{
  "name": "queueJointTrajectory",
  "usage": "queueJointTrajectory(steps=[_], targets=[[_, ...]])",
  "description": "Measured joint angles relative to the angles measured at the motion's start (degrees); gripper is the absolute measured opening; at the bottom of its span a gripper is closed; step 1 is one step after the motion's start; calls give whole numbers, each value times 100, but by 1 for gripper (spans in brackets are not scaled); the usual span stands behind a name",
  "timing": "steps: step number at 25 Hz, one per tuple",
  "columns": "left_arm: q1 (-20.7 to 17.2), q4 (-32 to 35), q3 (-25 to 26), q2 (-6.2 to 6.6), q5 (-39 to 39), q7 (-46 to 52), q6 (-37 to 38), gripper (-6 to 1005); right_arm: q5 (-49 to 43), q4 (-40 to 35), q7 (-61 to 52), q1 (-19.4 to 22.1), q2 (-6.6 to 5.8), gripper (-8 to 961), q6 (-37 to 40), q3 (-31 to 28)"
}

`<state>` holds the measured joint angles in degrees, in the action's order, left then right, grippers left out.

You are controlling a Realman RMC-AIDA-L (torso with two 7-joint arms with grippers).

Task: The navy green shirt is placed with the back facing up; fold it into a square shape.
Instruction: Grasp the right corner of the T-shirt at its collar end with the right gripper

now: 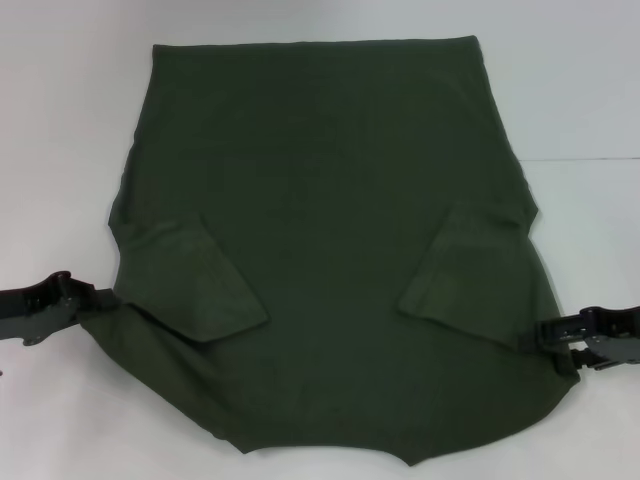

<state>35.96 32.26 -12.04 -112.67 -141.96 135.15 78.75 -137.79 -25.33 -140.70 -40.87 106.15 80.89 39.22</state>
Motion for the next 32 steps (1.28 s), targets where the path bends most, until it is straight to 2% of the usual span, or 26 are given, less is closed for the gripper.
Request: queueJointTrajectory(steps=[5, 15, 24, 32], targets=[[4, 0, -1, -6, 3, -10, 0, 3, 12, 11, 22, 5, 8, 910, 41, -71], [-13, 0, -5, -17, 3, -55, 0, 3, 135, -15, 202, 83, -112, 910, 583, -908], [-28, -38, -6, -17, 2, -118, 1, 3, 176, -12, 236, 95, -50, 910, 510, -927], [-28, -64, -9, -11, 2, -162, 12, 3, 154, -41, 96, 364, -295, 911, 572, -679]])
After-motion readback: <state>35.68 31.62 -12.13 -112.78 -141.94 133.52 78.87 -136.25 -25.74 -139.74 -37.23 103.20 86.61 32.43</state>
